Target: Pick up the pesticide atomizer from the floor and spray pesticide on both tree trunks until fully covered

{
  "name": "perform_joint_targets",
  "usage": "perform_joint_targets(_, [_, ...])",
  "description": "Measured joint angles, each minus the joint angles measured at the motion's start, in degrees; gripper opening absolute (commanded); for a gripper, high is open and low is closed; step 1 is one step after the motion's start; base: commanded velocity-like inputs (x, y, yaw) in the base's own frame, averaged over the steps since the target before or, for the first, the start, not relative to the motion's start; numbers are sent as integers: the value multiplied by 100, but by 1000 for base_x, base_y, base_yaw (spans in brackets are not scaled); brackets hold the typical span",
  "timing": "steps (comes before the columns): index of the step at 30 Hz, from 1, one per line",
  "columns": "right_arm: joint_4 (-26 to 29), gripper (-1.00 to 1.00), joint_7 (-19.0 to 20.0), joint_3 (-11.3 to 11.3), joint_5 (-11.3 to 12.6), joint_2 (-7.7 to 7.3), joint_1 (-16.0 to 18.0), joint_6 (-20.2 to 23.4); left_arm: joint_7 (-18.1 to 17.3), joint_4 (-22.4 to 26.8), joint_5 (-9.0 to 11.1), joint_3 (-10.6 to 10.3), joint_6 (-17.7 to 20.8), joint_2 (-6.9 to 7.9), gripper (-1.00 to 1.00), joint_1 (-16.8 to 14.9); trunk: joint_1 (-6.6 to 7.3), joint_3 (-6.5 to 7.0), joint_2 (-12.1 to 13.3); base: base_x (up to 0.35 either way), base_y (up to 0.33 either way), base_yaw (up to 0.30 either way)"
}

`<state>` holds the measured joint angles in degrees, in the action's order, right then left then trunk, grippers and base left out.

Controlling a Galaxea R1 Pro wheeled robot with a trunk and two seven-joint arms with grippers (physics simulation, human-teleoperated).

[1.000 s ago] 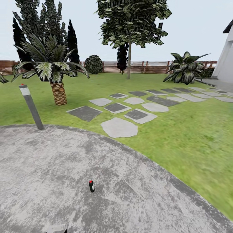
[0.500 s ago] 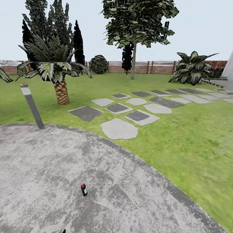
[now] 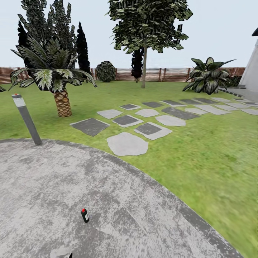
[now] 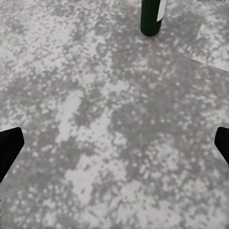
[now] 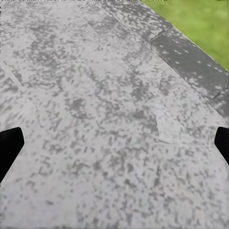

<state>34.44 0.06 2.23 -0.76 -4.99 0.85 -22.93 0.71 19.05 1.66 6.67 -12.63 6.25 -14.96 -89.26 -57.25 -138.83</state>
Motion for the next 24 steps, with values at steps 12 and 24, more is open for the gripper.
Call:
perform_joint_targets(12, [636, 100, -34, -5, -66, 16, 2496, 1949, -85, 253, 11, 552, 1436, 382, 100, -1439, 0, 1, 0, 0, 0, 0])
perform_joint_targets(24, [718, 100, -6, 7, -56, -14, 3114, 2214, -86, 409, -48, 486, 1258, 378, 100, -1449, 0, 0, 0, 0, 0, 0])
